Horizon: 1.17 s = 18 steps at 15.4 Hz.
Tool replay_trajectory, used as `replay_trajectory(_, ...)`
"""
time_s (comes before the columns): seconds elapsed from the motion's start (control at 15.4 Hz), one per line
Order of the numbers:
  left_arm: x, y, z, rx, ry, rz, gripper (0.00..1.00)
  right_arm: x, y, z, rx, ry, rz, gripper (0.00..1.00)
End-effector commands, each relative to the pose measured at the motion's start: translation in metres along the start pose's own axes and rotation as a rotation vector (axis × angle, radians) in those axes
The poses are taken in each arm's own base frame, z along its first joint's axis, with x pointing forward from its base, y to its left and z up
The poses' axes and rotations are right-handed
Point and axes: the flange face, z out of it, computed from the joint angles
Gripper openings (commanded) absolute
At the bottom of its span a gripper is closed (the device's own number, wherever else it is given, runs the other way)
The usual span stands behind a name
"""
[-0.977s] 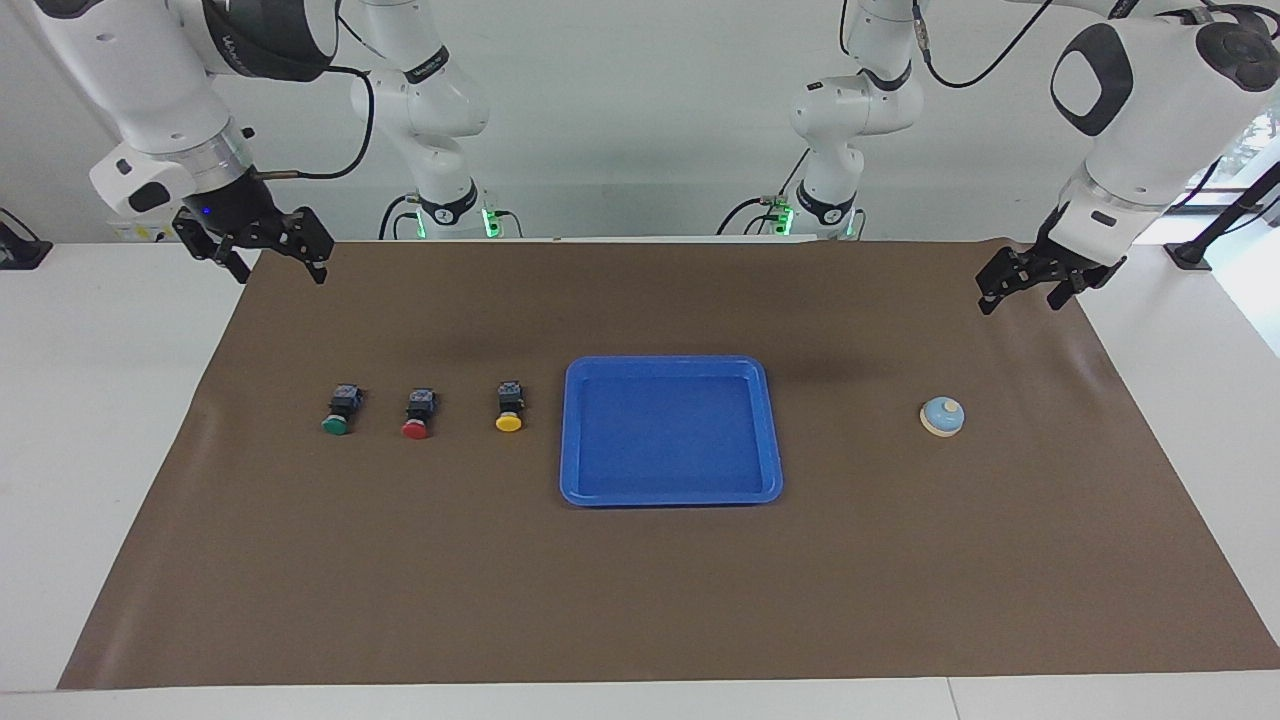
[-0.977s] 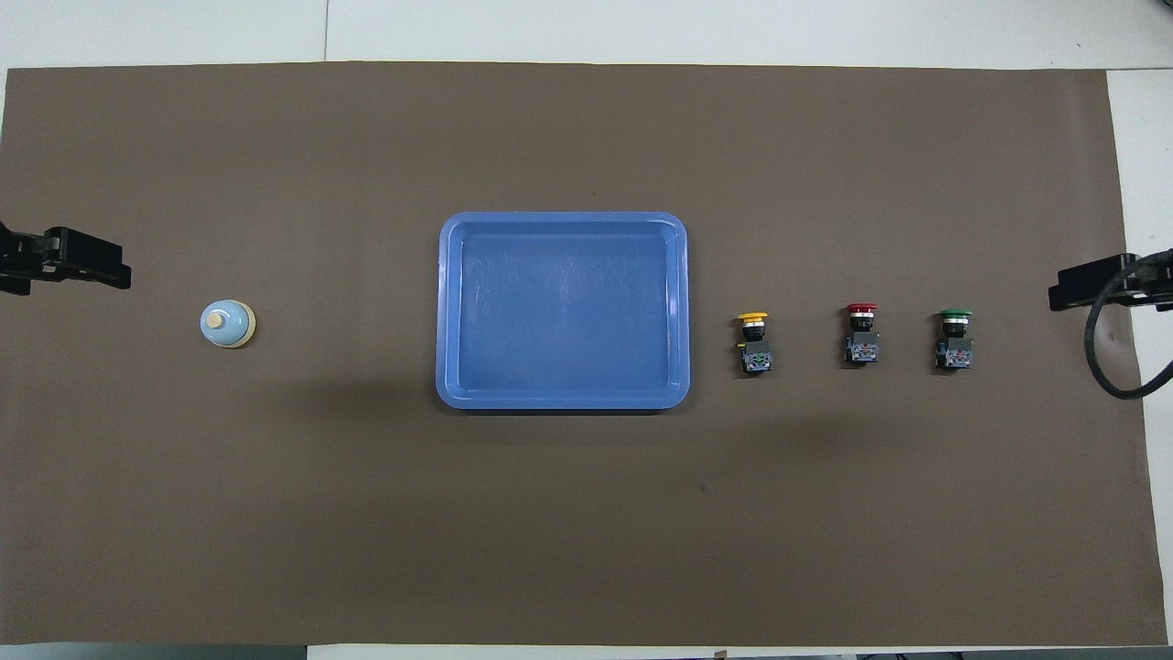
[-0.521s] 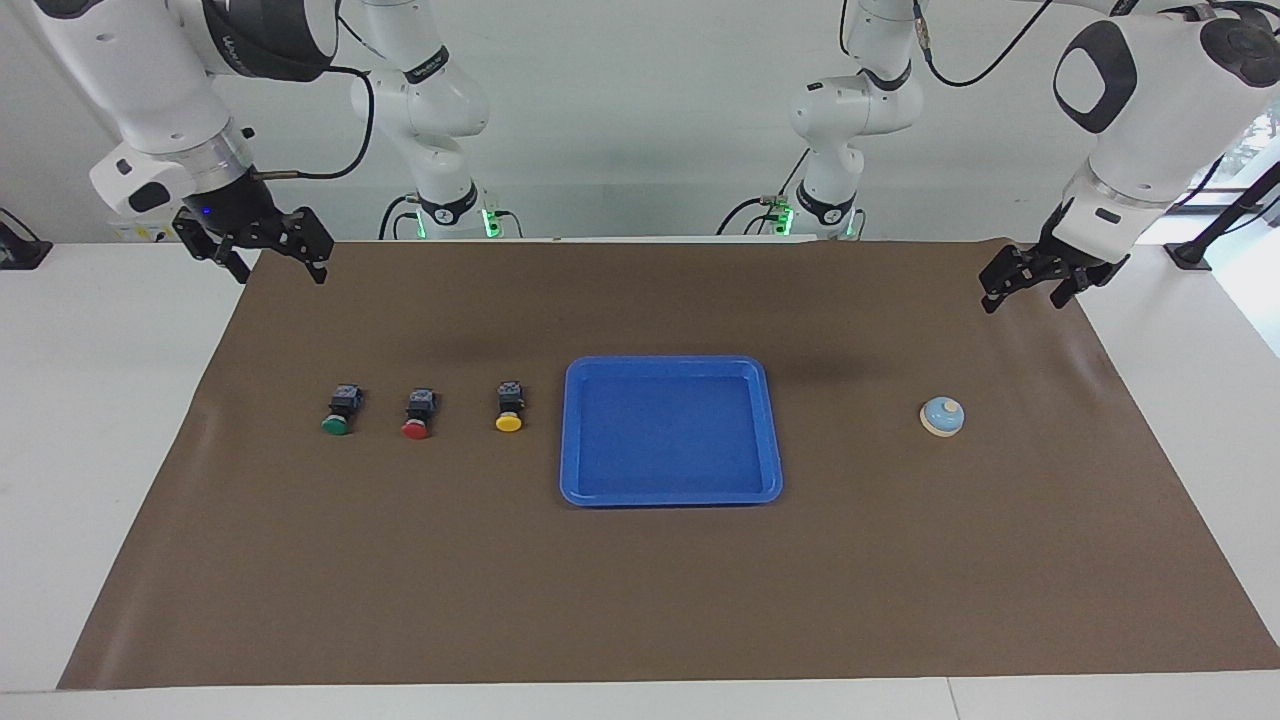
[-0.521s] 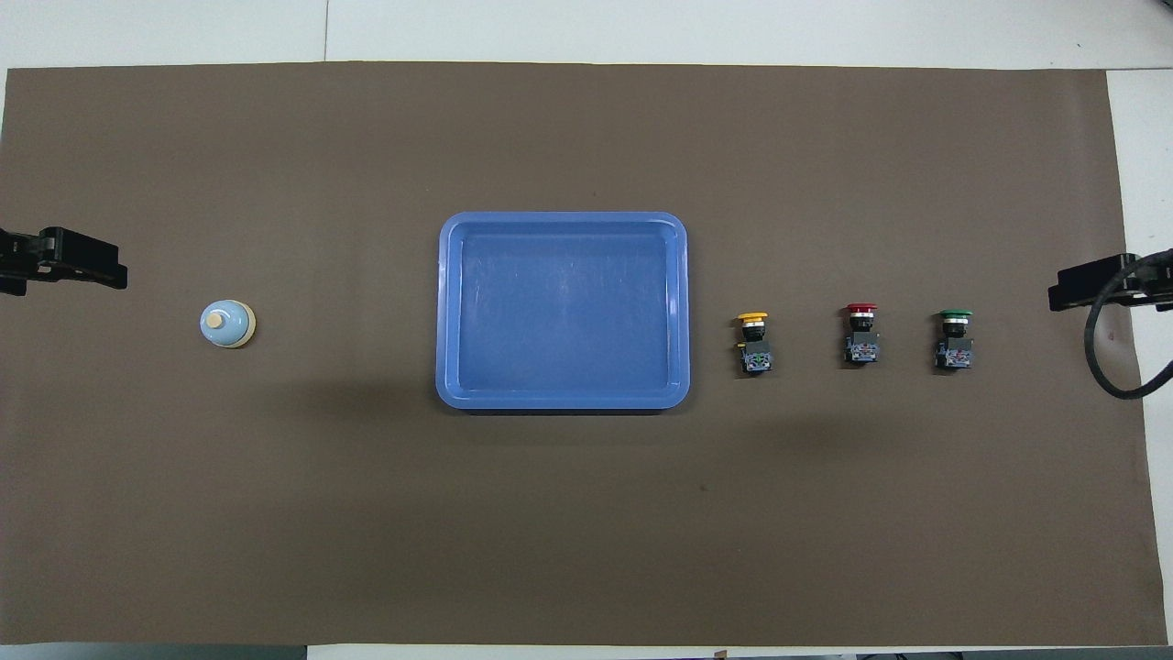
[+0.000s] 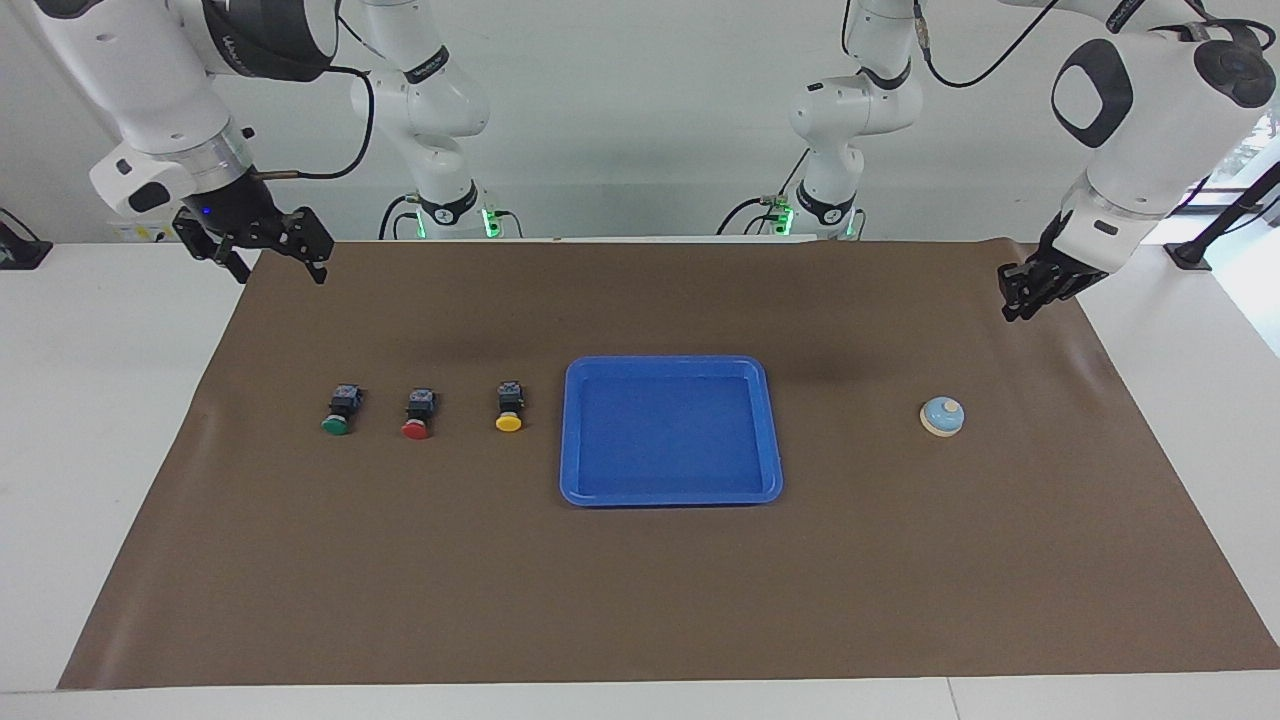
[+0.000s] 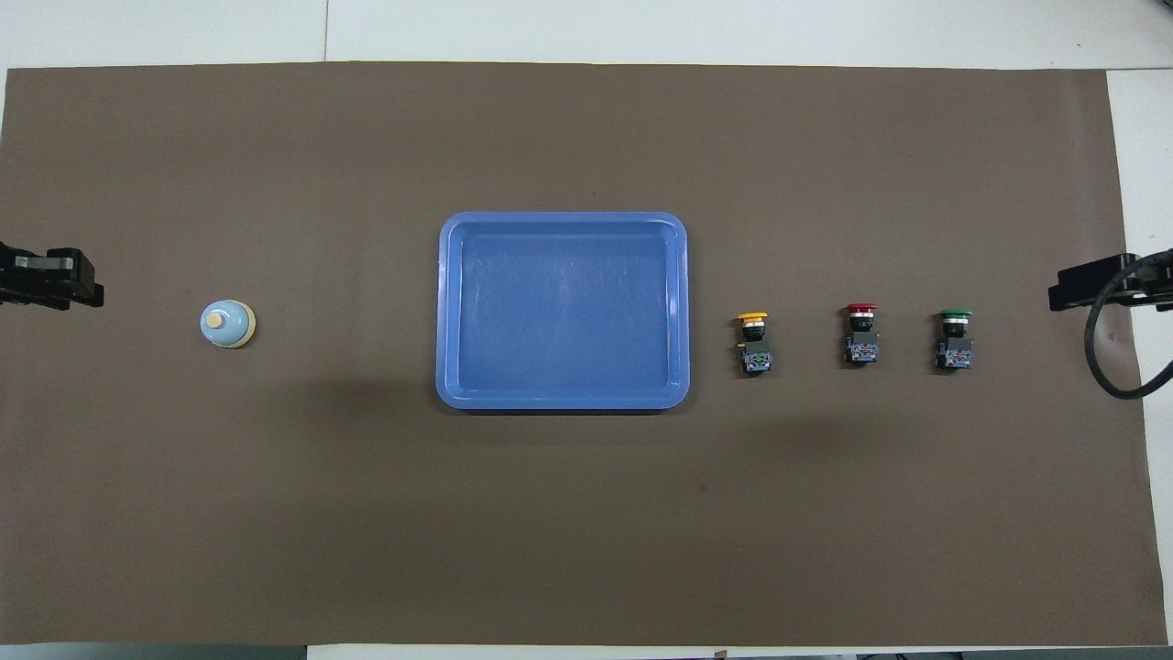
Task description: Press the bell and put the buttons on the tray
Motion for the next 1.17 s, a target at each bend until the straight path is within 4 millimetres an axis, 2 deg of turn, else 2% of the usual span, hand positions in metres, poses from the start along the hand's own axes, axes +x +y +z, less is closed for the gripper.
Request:
replay_trajectory(0.0, -0.006, -0.005, 0.026, -0.002, 0.025, -0.006, 0.0, -0.001, 0.002, -0.004, -0.009, -0.01, -0.009, 1.0)
replay_trajectory(0.2, -0.001, 0.001, 0.062, -0.001, 0.028, 0.012, 0.0, -0.001, 0.002, -0.004, -0.009, -0.01, -0.009, 1.0)
replay_trajectory(0.46, 0.004, -0.003, 0.108, -0.003, 0.048, 0.01, 0.0, -0.001, 0.002, -0.004, -0.009, -0.01, -0.009, 1.0)
replay_trajectory(0.78, 0.006, -0.004, 0.139, -0.005, 0.04, 0.003, 0.0, -0.001, 0.002, -0.004, -0.009, -0.01, -0.009, 1.0)
replay_trajectory(0.91, 0.006, -0.005, 0.16, -0.006, 0.039, 0.001, 0.0, -0.001, 0.002, -0.004, -0.009, -0.01, -0.009, 1.0)
replay_trajectory(1.11, 0.01, -0.005, 0.175, -0.008, 0.04, 0.003, 0.0, -0.001, 0.002, -0.004, -0.009, -0.01, -0.009, 1.0)
